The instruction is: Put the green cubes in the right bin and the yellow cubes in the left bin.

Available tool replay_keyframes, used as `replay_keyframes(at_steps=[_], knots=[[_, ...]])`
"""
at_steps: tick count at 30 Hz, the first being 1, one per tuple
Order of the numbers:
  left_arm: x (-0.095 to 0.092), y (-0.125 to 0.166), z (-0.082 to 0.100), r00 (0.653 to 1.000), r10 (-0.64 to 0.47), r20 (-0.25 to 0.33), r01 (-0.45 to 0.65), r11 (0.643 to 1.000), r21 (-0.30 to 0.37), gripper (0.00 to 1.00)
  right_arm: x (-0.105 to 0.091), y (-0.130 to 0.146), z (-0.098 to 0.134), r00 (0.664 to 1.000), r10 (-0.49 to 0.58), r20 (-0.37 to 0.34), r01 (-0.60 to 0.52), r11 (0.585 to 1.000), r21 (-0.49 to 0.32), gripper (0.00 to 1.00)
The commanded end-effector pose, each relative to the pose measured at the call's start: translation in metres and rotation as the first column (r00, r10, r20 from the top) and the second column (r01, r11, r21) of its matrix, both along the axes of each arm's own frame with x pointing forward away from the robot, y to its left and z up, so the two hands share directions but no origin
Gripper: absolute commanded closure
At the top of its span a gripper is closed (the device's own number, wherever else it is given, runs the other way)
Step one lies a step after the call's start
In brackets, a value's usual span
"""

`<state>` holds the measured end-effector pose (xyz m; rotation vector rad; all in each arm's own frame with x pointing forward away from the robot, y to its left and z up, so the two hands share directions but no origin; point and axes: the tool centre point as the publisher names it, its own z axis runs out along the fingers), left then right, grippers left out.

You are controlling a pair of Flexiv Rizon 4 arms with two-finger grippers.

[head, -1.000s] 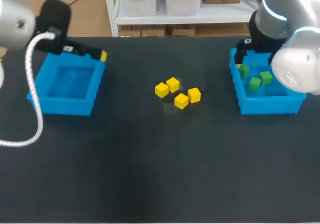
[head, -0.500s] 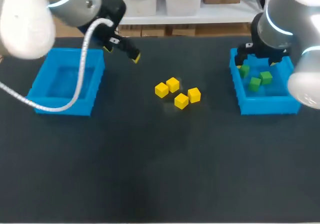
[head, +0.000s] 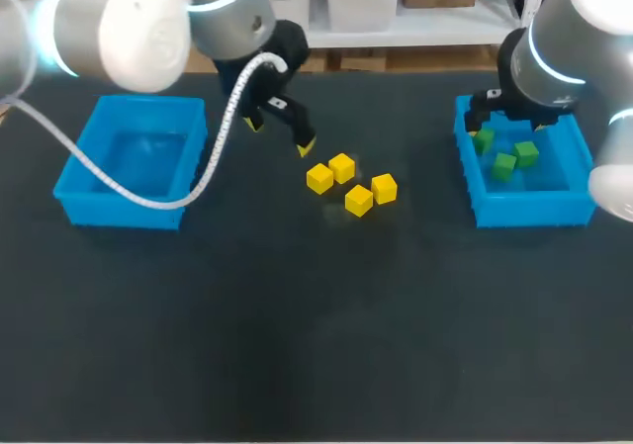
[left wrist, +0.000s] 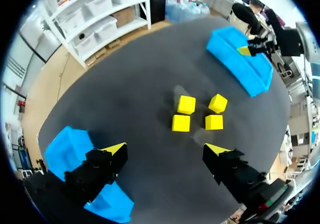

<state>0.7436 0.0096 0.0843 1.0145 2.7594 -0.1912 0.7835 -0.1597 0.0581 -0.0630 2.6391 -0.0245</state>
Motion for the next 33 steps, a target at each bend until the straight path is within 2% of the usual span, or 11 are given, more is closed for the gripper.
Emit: replay_keyframes(at_steps=[1,8,13,21,27,33], knots=[[0.006,-0.014,-0.012,0.995,-0.021,-0.094,0.028,0.997,0.074,0.0,-0.003,-0.001,-0.001,1.0,-0.001,0.023,0.001,1.0,0.0,0.0],[-0.005,-0.032,-0.025,0.989,-0.06,-0.133,0.071,0.994,0.079,0.0,-0.003,-0.001,-0.001,1.0,-0.001,0.023,0.001,1.0,0.0,0.0],[-0.014,-0.04,-0.041,0.981,-0.082,-0.175,0.1,0.991,0.094,0.0,-0.003,-0.001,-0.001,1.0,-0.001,0.023,0.001,1.0,0.0,0.0],[-0.015,-0.043,-0.067,0.971,-0.079,-0.225,0.106,0.988,0.109,0.0,-0.003,-0.001,-0.001,1.0,-0.001,0.023,0.001,1.0,0.0,0.0],[-0.011,-0.042,-0.078,0.972,-0.057,-0.229,0.09,0.987,0.133,0.0,-0.003,-0.001,-0.001,1.0,-0.001,0.023,0.001,1.0,0.0,0.0],[-0.004,-0.039,-0.083,0.978,-0.013,-0.209,0.045,0.988,0.148,0.0,-0.003,-0.001,-0.001,1.0,-0.001,0.023,0.001,1.0,0.0,0.0]])
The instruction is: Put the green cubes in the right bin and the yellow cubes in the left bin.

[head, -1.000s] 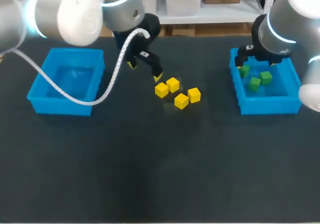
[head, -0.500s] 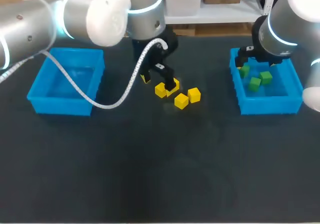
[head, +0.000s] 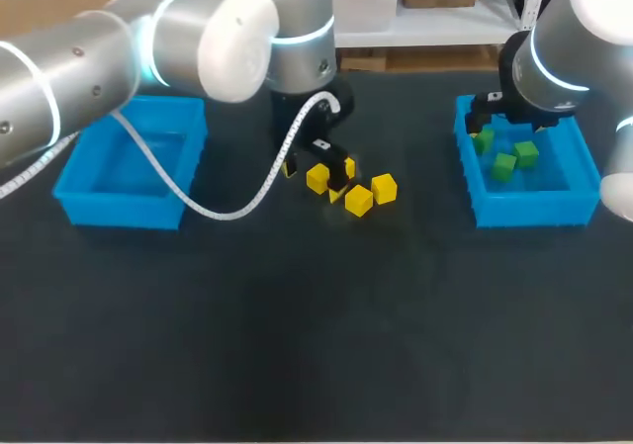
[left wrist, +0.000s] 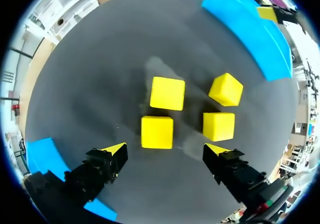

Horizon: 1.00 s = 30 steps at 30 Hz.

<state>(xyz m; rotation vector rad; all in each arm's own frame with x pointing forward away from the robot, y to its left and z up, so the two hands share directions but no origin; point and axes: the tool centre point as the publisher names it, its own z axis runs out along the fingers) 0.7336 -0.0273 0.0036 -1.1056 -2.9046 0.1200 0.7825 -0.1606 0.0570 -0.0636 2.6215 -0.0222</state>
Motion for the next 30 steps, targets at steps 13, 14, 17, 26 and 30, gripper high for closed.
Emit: replay_keyframes(at_steps=[13,14,17,26,30], knots=[[0.008,0.001,-0.016,0.998,0.052,0.03,-0.053,0.997,0.052,1.0,-0.002,0.0,0.0,1.0,-0.002,0.006,0.002,1.0,-0.002,0.0],[0.007,0.002,-0.017,0.998,0.053,0.032,-0.055,0.997,0.051,1.0,-0.002,0.0,0.0,1.0,-0.002,0.006,0.002,1.0,-0.002,0.0],[0.006,0.003,-0.017,0.998,0.056,0.036,-0.058,0.997,0.046,1.0,-0.002,0.0,0.0,1.0,-0.002,0.006,0.002,1.0,-0.002,0.0],[0.005,0.012,-0.01,0.993,0.091,0.073,-0.093,0.996,0.017,1.0,-0.002,0.0,0.0,1.0,-0.002,0.006,0.002,1.0,-0.002,0.0],[0.005,0.02,0.013,0.984,0.098,0.15,-0.101,0.995,0.015,1.0,-0.002,0.0,0.0,1.0,-0.002,0.006,0.002,1.0,-0.002,0.0]])
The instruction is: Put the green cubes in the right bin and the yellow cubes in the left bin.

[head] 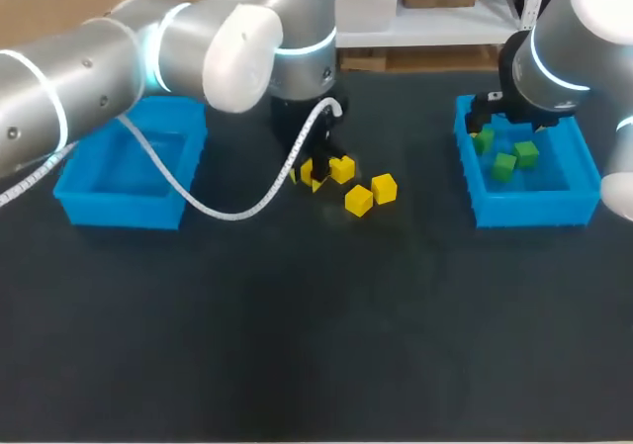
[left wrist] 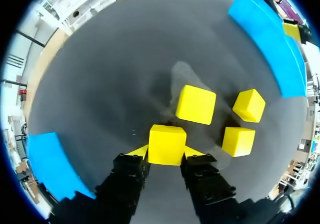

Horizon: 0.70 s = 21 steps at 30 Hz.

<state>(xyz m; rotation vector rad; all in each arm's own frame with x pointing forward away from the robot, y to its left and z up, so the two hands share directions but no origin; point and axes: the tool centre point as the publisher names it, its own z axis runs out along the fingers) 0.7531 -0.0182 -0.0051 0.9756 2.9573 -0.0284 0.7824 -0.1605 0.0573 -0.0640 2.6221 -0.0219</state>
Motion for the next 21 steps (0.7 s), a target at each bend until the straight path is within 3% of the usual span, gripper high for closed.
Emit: replay_keyframes(at_steps=[1,8,12,16,21], knots=[[-0.014,0.014,0.03,0.995,0.013,0.099,-0.012,1.0,-0.012,1.0,-0.002,0.0,0.0,1.0,-0.002,0.006,0.002,1.0,-0.002,0.0],[-0.01,0.06,0.097,0.954,0.147,0.262,-0.133,0.989,-0.07,1.0,-0.002,0.0,0.0,1.0,-0.002,0.006,0.002,1.0,-0.002,0.0],[-0.008,0.099,0.122,0.921,0.219,0.323,-0.211,0.976,-0.058,1.0,-0.002,0.0,0.0,1.0,-0.002,0.006,0.002,1.0,-0.002,0.0],[-0.012,0.142,0.13,0.893,0.288,0.346,-0.299,0.954,-0.021,1.0,-0.002,0.0,0.0,1.0,-0.002,0.006,0.002,1.0,-0.002,0.0],[-0.017,0.196,0.114,0.86,0.39,0.329,-0.422,0.906,0.03,1.0,-0.002,0.0,0.0,1.0,-0.002,0.006,0.002,1.0,-0.002,0.0]])
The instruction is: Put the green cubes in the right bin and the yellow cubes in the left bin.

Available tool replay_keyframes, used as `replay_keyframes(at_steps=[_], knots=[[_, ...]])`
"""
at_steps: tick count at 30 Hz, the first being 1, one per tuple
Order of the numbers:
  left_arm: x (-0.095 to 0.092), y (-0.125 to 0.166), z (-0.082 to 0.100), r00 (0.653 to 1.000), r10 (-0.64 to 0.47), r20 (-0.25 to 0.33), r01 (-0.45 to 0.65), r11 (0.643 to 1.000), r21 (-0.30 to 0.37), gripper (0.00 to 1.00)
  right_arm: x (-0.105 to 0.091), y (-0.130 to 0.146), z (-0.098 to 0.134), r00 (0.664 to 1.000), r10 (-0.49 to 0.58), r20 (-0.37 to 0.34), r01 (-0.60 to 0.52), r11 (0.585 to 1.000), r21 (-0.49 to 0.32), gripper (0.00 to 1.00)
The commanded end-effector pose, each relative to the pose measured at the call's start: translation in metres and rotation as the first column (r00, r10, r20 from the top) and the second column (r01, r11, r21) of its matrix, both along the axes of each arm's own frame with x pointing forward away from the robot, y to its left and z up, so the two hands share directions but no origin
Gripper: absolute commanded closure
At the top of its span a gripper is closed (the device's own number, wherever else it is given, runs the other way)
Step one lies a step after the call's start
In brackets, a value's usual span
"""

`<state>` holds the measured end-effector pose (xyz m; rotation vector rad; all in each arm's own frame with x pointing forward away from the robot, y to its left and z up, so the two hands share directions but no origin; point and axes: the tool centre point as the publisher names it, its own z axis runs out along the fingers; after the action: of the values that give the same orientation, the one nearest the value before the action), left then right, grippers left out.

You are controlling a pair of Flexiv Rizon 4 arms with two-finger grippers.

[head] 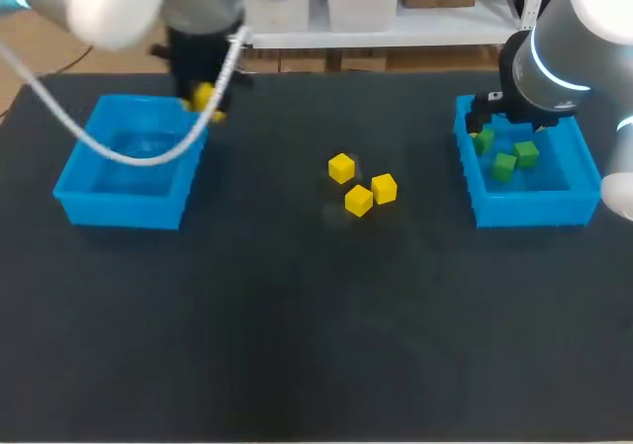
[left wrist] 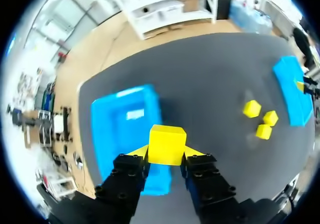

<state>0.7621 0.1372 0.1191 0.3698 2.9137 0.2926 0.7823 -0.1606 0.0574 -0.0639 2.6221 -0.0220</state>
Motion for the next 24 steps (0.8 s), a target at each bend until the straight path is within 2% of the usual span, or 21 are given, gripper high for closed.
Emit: replay_keyframes(at_steps=[1,6,9,10,11,18,24], knots=[[-0.027,0.05,-0.014,0.993,0.059,0.101,-0.057,0.998,-0.028,1.0,-0.002,0.0,0.0,1.0,-0.002,0.006,0.002,1.0,-0.002,0.0],[-0.036,0.084,-0.032,0.984,0.16,0.078,-0.163,0.986,0.033,1.0,-0.002,0.0,0.0,1.0,-0.002,0.006,0.002,1.0,-0.002,0.0],[-0.038,0.092,-0.036,0.982,0.177,0.069,-0.178,0.984,0.02,1.0,-0.002,0.0,0.0,1.0,-0.002,0.006,0.002,1.0,-0.002,0.0],[-0.038,0.093,-0.036,0.98,0.185,0.077,-0.187,0.982,0.018,0.56,-0.002,0.0,0.0,1.0,-0.002,0.006,0.002,1.0,-0.002,0.0],[-0.038,0.093,-0.036,0.98,0.185,0.077,-0.187,0.982,0.017,0.0,-0.002,0.0,0.0,1.0,-0.002,0.006,0.002,1.0,-0.002,0.0],[-0.033,0.084,-0.025,0.976,0.173,0.133,-0.171,0.985,-0.021,0.0,-0.002,0.0,0.0,1.0,-0.002,0.006,0.002,1.0,-0.002,0.0],[-0.022,0.033,0.0,0.984,0.038,0.174,-0.023,0.996,-0.088,0.0,-0.002,0.0,0.0,1.0,-0.002,0.006,0.002,1.0,-0.002,0.0]])
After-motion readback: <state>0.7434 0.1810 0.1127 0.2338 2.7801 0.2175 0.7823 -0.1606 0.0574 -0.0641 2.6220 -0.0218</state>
